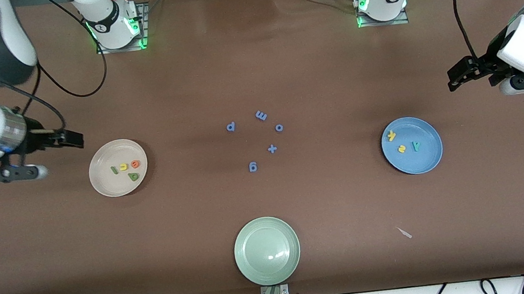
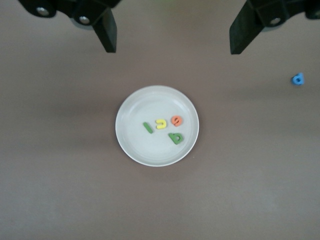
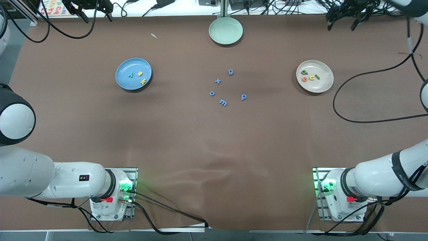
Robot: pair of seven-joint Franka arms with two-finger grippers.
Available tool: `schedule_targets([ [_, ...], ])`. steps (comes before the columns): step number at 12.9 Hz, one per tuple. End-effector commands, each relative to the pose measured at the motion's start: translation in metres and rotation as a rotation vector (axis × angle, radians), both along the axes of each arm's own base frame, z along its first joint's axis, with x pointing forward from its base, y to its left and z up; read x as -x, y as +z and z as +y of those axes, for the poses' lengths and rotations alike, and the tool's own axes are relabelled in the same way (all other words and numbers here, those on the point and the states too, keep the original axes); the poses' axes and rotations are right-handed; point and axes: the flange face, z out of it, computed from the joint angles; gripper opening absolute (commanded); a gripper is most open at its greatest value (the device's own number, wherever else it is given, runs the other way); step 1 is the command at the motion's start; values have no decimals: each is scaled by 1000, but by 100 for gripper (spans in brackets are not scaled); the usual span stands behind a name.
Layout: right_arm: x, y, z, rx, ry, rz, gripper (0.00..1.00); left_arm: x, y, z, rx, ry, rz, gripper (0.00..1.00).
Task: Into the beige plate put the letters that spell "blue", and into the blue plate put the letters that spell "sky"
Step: 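Release the green b into the beige plate and retract the right arm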
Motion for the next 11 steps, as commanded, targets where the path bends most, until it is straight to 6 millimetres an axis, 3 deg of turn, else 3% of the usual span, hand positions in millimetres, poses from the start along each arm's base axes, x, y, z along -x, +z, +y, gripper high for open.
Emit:
schedule_targets([
  [1, 12, 32, -29, -74, 0, 11, 100, 0, 6, 1, 2, -21, 3, 100],
  [11, 12, 36, -29, -31, 14, 3, 100, 0, 4, 1, 2, -21, 7, 100],
])
